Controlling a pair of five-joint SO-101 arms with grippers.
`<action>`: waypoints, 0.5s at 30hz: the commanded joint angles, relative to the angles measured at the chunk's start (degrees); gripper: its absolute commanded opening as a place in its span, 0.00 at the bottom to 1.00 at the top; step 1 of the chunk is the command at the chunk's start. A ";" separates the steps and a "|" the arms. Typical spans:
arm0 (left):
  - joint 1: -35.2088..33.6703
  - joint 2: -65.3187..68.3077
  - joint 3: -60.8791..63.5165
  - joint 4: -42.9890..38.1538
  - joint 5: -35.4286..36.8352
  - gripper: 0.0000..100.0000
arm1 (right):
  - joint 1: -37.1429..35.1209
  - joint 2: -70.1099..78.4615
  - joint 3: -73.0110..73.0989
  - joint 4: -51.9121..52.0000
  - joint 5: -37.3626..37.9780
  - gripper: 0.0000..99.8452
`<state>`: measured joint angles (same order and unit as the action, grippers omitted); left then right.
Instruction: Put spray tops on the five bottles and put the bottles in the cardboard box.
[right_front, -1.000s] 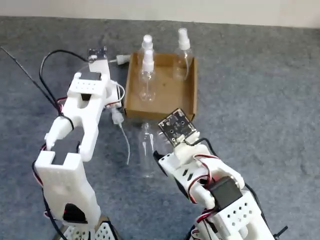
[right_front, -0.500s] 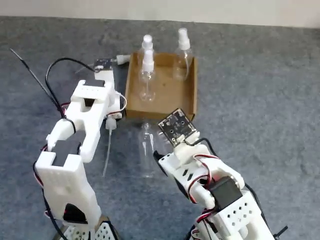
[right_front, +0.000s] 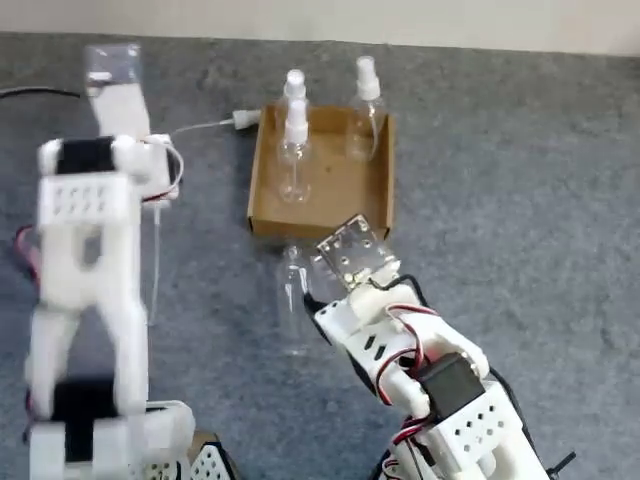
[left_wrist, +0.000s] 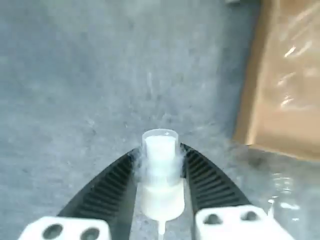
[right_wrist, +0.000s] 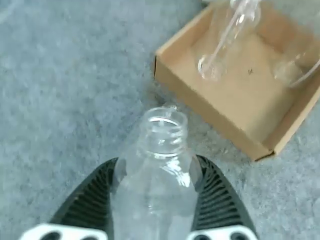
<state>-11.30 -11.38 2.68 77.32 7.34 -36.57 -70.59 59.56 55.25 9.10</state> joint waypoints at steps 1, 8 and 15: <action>1.10 -19.30 3.12 2.02 -0.35 0.00 | -0.13 -0.57 0.75 -4.35 -0.53 0.00; 5.76 -39.60 11.38 2.02 0.09 0.00 | -9.45 -0.57 6.64 -12.00 -0.26 0.00; 9.01 -50.86 12.09 2.37 2.11 0.00 | -14.20 -0.57 11.30 -22.64 -0.26 0.00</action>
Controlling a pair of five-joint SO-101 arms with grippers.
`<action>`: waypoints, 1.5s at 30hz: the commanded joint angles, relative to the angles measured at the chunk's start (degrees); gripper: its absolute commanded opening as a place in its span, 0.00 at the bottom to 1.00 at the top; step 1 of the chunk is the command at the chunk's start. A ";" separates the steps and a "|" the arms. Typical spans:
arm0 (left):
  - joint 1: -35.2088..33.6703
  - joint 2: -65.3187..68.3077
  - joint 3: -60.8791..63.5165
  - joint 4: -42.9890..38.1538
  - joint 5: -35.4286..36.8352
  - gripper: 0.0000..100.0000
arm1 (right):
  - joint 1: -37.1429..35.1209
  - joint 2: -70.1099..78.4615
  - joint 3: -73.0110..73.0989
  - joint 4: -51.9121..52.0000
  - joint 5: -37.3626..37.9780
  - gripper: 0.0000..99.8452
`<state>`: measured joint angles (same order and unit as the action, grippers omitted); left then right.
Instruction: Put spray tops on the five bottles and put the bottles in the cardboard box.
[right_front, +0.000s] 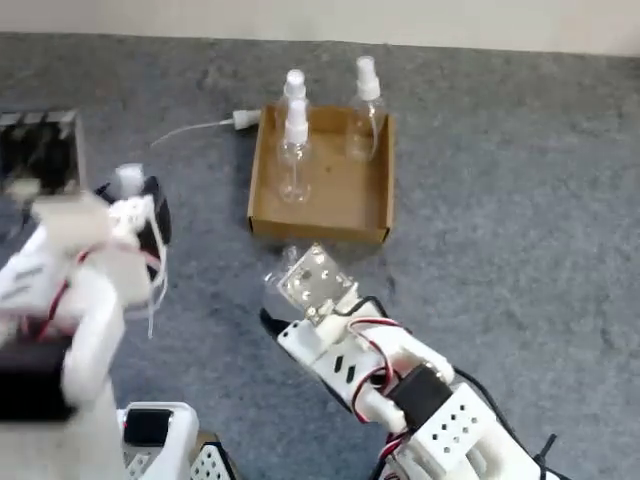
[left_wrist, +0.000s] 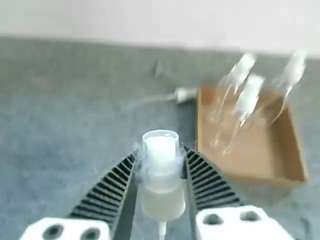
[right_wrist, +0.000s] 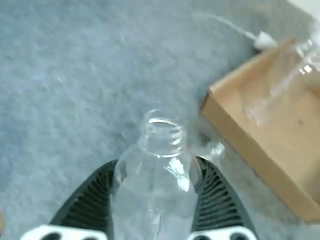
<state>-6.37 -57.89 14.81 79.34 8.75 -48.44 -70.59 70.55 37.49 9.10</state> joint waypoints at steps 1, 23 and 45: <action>5.05 -5.05 0.04 0.35 0.70 0.00 | -3.03 -0.57 0.84 -6.81 -0.26 0.00; 14.55 -8.40 11.12 -20.13 16.88 0.00 | -11.30 -0.92 4.79 -13.05 -0.53 0.00; 15.34 -8.48 27.21 -14.07 11.69 0.00 | -4.00 -1.01 4.18 -13.14 -6.68 0.00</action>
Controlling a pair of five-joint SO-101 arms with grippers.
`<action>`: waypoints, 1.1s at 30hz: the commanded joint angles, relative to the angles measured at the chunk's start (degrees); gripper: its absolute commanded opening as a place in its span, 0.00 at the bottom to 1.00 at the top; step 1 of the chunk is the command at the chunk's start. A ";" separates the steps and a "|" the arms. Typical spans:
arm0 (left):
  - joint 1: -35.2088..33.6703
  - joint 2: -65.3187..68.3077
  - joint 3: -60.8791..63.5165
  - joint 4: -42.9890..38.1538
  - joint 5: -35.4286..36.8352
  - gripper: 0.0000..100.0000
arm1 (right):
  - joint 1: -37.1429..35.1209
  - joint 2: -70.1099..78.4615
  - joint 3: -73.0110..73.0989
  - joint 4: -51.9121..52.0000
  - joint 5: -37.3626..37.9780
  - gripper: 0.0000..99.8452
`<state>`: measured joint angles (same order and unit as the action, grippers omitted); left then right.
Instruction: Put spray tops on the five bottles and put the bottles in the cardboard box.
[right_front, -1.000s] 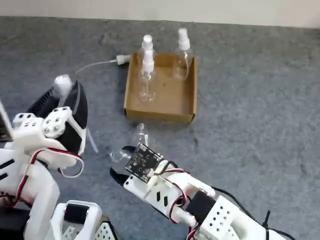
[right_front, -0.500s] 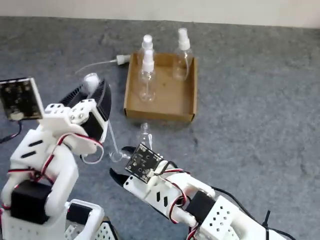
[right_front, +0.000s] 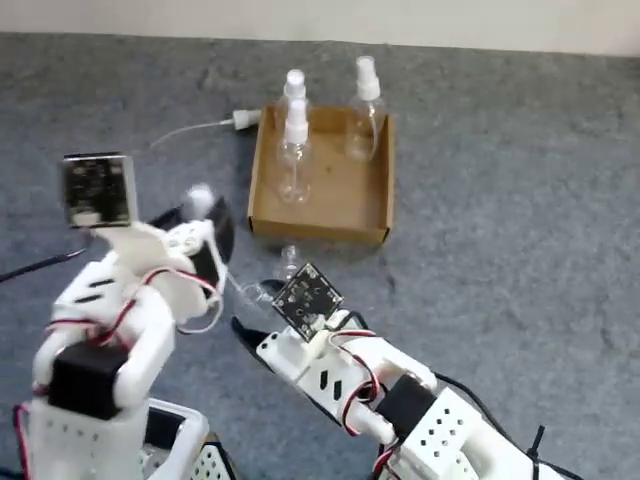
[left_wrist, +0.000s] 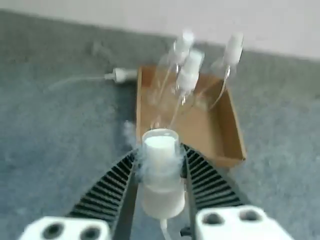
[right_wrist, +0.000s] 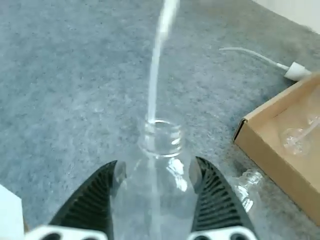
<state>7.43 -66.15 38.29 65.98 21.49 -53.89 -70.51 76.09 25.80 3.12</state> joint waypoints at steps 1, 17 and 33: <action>2.59 -0.22 4.53 -0.97 -1.05 0.00 | 1.45 -1.10 -1.36 -1.54 -0.70 0.00; 5.49 -3.91 10.24 -0.70 -3.34 0.00 | 6.99 -1.10 -1.36 -3.56 -1.23 0.00; 9.36 -21.14 22.81 -5.10 -7.47 0.01 | 6.99 -1.19 -3.21 -3.38 -1.23 0.00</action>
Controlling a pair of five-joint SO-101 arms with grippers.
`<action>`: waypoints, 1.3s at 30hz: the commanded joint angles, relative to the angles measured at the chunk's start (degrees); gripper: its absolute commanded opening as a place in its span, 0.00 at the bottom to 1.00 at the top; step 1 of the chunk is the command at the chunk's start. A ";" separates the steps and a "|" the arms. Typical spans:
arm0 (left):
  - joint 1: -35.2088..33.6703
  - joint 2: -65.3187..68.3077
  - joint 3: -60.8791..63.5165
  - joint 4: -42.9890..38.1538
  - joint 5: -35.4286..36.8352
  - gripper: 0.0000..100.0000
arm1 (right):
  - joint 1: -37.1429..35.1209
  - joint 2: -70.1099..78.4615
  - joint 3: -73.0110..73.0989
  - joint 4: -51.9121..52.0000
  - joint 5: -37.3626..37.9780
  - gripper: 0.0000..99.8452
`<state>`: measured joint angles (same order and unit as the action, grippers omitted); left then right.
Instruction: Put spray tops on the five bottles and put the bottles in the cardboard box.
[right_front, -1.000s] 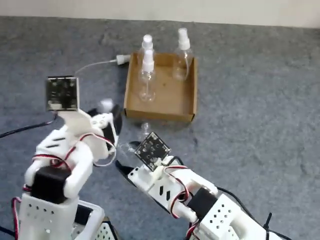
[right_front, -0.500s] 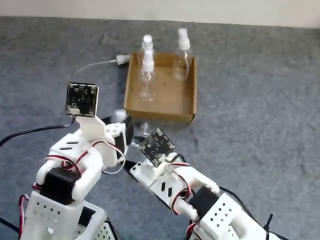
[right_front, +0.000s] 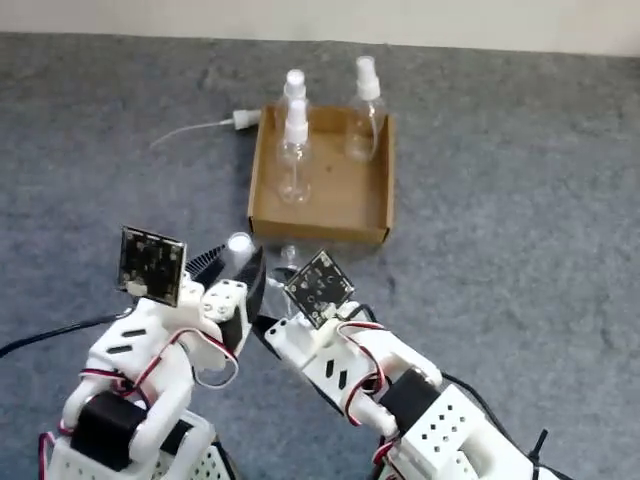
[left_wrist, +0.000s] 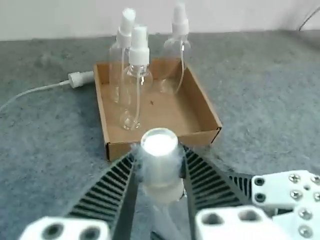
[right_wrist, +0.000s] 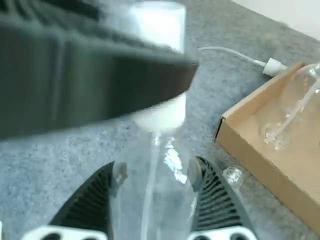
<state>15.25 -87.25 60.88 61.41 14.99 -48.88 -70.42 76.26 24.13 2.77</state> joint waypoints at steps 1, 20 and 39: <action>1.63 -0.04 0.22 -0.53 -0.97 0.02 | 1.98 -1.27 -3.38 -1.71 -0.88 0.00; -1.89 -0.75 -5.32 -0.09 -4.48 0.12 | 3.56 -1.10 -3.38 -1.71 -0.35 0.00; -12.79 3.03 1.80 -6.07 -7.56 0.19 | 19.21 13.23 -23.08 1.63 -0.53 0.00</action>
<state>3.38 -89.10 62.29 59.74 7.96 -30.59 -62.51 61.76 25.45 2.68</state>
